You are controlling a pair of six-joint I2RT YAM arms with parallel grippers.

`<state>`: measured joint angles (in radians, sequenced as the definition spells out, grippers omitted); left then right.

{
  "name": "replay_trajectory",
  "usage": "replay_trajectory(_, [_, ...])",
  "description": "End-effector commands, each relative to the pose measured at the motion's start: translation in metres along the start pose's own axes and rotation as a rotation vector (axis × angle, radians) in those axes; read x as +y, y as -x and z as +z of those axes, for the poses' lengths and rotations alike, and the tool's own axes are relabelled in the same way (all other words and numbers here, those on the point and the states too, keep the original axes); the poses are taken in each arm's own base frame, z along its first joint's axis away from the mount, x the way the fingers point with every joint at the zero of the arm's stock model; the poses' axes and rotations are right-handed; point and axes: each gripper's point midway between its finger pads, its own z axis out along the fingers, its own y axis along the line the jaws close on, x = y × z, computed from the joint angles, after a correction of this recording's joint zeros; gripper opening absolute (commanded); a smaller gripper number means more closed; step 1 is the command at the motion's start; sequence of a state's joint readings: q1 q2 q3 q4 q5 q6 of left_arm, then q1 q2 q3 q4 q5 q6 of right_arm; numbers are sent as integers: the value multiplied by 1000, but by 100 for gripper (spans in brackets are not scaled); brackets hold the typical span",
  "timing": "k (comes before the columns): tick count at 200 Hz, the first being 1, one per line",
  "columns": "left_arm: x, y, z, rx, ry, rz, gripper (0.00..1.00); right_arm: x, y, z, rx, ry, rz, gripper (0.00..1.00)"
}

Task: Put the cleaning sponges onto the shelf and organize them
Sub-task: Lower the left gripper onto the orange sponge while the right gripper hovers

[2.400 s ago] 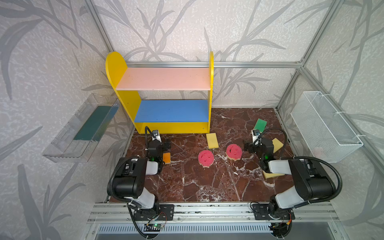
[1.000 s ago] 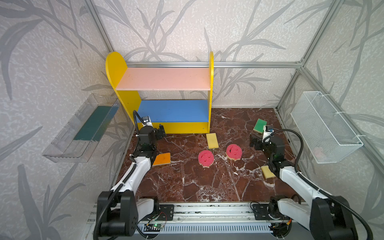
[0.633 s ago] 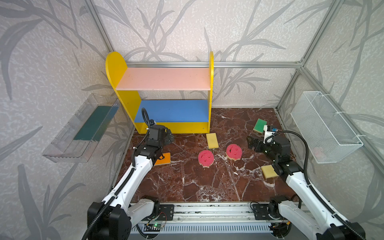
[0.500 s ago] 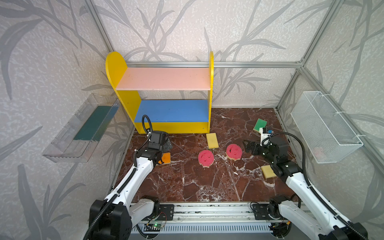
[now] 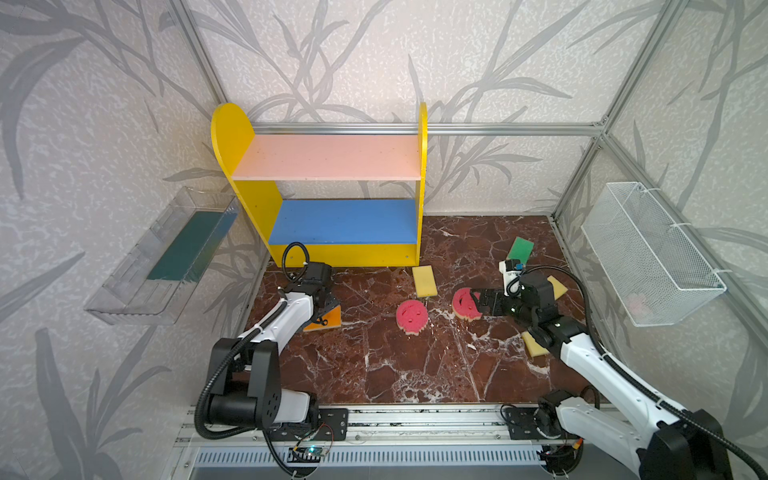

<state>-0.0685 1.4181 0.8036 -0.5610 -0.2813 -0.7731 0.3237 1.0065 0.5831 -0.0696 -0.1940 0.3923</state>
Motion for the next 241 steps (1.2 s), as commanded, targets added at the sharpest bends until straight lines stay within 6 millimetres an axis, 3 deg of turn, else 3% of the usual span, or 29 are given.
replay_trajectory(1, [-1,4,5,2,20,-66,99,13,11,2,-35,56,-19,97])
replay_trajectory(110, [-22,4,38,73,14,-129,98,18,5,12,-16,98,-27,97])
replay_trajectory(154, [-37,2,34,69,-28,-60,92,18,3,13,-11,96,-29,98])
replay_trajectory(189, [-61,-5,21,50,-61,72,87,18,1,16,1,95,-28,97])
replay_trajectory(241, [-115,-36,8,52,-126,250,83,16,-2,17,8,90,-28,97])
